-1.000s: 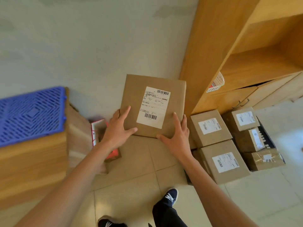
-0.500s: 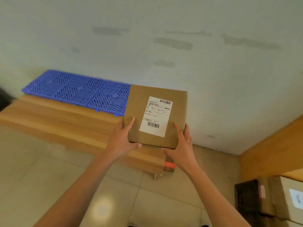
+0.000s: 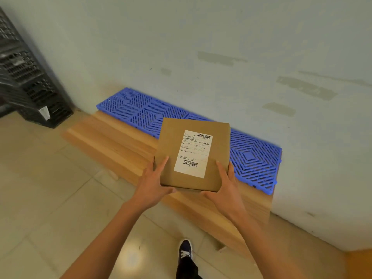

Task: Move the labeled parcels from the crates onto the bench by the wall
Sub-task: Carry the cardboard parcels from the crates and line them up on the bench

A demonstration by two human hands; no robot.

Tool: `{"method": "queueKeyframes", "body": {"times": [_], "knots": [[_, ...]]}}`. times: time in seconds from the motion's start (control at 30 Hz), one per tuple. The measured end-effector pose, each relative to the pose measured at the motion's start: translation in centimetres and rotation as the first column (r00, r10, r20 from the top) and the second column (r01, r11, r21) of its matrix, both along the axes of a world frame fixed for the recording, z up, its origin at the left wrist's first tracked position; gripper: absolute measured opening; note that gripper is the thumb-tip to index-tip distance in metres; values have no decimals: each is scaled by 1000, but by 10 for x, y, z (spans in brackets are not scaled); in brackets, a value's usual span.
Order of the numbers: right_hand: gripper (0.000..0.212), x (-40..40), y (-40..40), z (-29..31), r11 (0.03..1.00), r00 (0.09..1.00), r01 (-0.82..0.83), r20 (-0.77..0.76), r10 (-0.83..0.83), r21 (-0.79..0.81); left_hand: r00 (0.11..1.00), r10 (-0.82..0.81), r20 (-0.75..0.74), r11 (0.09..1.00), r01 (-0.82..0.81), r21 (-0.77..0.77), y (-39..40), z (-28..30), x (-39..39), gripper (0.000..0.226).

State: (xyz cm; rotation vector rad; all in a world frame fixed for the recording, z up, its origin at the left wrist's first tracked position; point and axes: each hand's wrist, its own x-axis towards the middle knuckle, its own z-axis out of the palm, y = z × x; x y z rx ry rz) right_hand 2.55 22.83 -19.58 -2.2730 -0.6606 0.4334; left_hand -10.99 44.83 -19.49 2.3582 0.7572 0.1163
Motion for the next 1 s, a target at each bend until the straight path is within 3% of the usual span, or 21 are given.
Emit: {"method": "queueKeyframes", "body": {"times": [0.43, 0.73, 1.0], "knots": [[121, 110, 210, -34, 998, 994, -69, -90, 68, -8, 990, 74, -122, 997, -71, 28, 198, -7, 93, 114], [120, 132, 331, -41, 991, 979, -132, -158, 126, -28, 974, 74, -215, 997, -70, 24, 312, -18, 120, 113], [118, 131, 472, -67, 993, 981, -77, -185, 60, -87, 963, 1, -269, 1000, -5, -12, 466, -46, 136, 112]]}}
